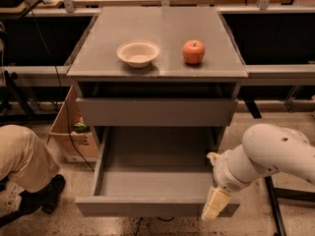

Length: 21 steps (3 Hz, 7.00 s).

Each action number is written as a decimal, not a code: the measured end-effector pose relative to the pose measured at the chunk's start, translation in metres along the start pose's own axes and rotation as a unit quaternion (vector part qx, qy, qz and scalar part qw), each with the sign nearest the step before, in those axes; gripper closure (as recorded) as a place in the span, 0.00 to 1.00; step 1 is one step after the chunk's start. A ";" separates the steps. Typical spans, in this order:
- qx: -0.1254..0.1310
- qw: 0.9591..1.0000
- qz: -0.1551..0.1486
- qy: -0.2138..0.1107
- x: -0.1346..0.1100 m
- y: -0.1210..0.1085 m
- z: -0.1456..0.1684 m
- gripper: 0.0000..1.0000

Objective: Close middle drawer

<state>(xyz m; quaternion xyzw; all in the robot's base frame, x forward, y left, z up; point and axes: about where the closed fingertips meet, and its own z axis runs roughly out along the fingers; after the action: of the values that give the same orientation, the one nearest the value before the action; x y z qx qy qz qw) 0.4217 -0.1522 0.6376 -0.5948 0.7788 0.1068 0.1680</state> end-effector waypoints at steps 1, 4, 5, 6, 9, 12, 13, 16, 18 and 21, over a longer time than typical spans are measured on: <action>-0.006 1.000 0.010 -0.007 0.026 -0.008 0.057 0.00; -0.045 0.998 0.027 -0.030 0.047 -0.022 0.194 0.00; -0.057 0.998 0.020 -0.035 0.037 -0.029 0.223 0.00; -0.062 0.997 0.009 -0.045 0.021 -0.035 0.242 0.13; -0.057 0.996 -0.026 -0.063 -0.021 -0.055 0.252 0.58; -0.021 0.989 -0.114 -0.090 -0.122 -0.118 0.249 0.00; -0.024 0.988 -0.124 -0.091 -0.128 -0.118 0.253 0.24; -0.024 0.988 -0.124 -0.091 -0.132 -0.117 0.242 0.02; -0.058 0.992 -0.101 -0.057 -0.101 -0.097 0.243 0.00; -0.071 0.993 -0.083 -0.044 -0.051 -0.079 0.254 0.00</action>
Offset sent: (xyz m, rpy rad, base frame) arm 0.0181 -0.0063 -0.1894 0.0689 0.0711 -0.0498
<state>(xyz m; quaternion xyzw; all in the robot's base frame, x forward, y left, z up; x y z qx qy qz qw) 0.5434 -0.0354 0.4263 -0.6629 0.7089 0.1732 0.1677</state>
